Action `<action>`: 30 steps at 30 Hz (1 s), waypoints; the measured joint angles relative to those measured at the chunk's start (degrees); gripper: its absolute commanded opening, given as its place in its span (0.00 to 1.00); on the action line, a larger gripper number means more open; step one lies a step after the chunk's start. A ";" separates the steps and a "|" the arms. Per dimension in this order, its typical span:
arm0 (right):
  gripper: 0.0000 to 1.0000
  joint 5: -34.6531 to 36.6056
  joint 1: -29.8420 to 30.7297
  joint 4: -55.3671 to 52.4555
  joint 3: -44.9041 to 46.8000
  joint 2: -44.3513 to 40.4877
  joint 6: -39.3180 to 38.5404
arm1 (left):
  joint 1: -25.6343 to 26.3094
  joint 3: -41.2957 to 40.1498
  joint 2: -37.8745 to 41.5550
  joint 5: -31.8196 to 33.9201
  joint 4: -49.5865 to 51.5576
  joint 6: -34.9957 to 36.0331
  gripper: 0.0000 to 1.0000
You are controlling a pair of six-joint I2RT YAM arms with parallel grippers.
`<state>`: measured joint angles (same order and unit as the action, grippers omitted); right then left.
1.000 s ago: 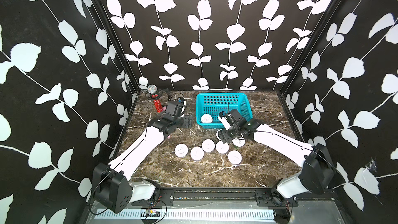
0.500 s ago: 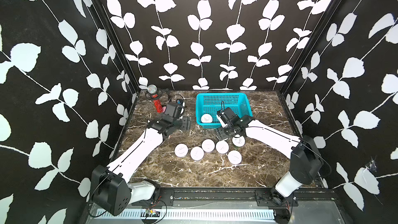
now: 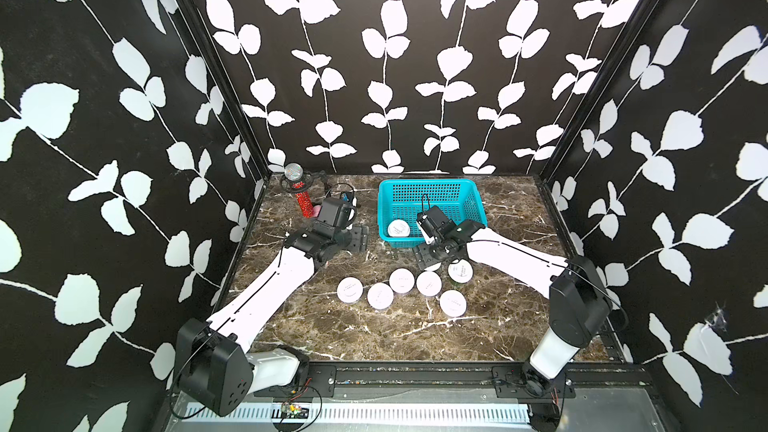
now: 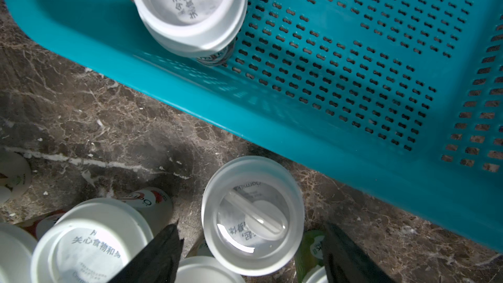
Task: Put the yogurt in the basket
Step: Pick up the yogurt from the center of the board.
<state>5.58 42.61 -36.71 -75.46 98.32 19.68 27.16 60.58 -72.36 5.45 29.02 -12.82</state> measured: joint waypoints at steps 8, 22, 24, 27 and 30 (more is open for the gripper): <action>0.83 1.29 0.00 -0.31 -1.09 2.64 1.07 | 0.00 -0.04 0.00 0.00 0.00 0.00 0.82; 0.82 2.01 0.00 -0.55 -1.55 4.17 1.42 | 0.00 -0.33 0.00 0.00 0.00 0.00 0.82; 0.82 2.03 0.00 -0.52 -1.55 4.44 1.55 | 0.00 -0.33 0.00 0.00 -0.02 0.00 0.82; 0.81 1.97 0.02 -0.50 -1.55 4.57 1.60 | 0.00 -0.39 0.00 0.00 -0.02 0.00 0.82; 0.80 1.95 0.02 -0.52 -1.84 4.70 1.64 | 0.00 -0.44 0.00 0.00 -0.02 0.00 0.81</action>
<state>7.53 42.63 -37.23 -77.30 103.02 21.32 27.16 60.14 -72.36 5.45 28.99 -12.82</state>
